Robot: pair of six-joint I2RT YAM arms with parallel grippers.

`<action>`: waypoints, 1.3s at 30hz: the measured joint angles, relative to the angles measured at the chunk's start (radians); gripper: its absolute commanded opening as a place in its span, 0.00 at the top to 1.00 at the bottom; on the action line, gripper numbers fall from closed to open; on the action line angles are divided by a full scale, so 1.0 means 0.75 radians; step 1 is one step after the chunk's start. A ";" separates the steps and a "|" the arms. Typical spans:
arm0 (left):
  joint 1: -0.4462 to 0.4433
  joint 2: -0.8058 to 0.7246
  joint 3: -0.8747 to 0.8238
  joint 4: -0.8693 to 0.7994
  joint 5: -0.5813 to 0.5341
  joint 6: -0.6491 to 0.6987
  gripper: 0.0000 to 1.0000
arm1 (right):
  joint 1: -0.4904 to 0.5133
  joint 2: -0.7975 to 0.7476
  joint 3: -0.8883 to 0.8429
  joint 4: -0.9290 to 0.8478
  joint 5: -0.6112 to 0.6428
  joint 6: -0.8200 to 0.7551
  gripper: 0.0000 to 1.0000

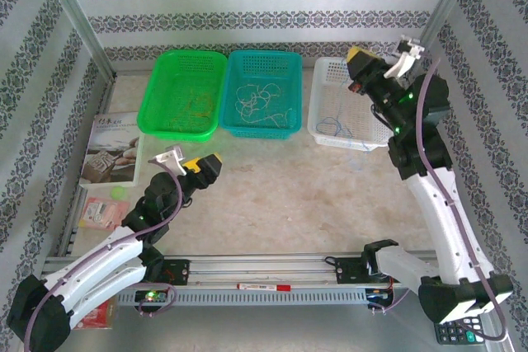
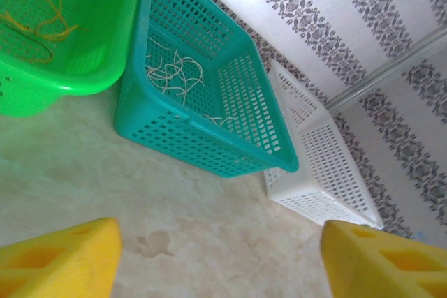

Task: Untangle the cables

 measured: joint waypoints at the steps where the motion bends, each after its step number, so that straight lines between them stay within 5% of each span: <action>1: 0.000 0.002 0.010 -0.002 0.004 -0.001 0.00 | 0.000 0.025 0.031 -0.001 0.001 -0.011 1.00; 24: 0.000 0.010 0.151 -0.187 0.035 0.045 0.00 | -0.150 0.494 0.567 -0.007 0.171 -0.219 1.00; 39: 0.001 -0.008 0.175 -0.230 0.076 0.046 0.00 | -0.161 0.477 -0.159 0.080 0.257 -0.243 1.00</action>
